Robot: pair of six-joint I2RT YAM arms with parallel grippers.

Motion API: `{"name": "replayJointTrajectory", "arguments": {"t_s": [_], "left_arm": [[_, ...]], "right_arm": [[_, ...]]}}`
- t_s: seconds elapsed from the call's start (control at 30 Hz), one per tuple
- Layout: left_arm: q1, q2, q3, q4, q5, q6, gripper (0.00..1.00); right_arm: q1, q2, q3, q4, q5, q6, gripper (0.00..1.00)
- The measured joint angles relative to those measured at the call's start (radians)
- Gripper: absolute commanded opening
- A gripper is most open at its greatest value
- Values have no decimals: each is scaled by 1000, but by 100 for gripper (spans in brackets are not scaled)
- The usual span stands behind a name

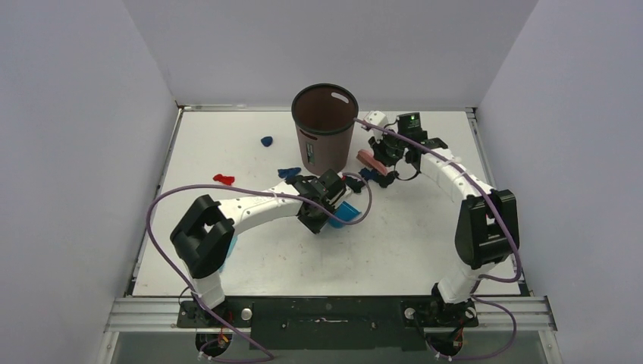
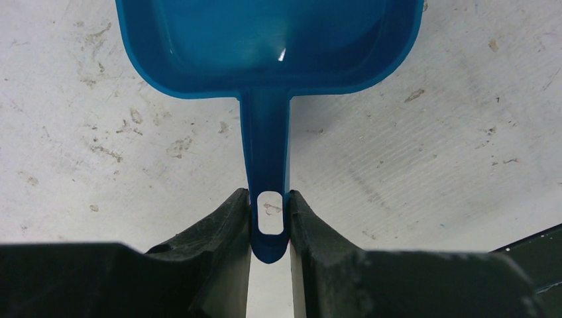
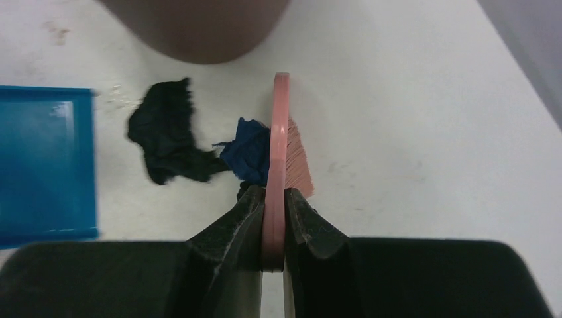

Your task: Sweep away the paper scraps from the table

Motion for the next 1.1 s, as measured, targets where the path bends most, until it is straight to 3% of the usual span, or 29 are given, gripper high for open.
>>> {"name": "replayJointTrajectory", "arguments": {"t_s": [0.3, 0.63, 0.9, 1.1], "left_arm": [[-3, 49, 50, 21, 37, 6, 1], [-81, 47, 43, 73, -10, -11, 1], [-135, -20, -94, 215, -72, -31, 1], [-198, -47, -89, 212, -92, -37, 1]], "right_arm": [[135, -137, -89, -100, -80, 87, 5], [151, -286, -92, -306, -180, 120, 5], [148, -343, 103, -496, -51, 68, 5], [122, -342, 144, -478, 146, -10, 5]]}}
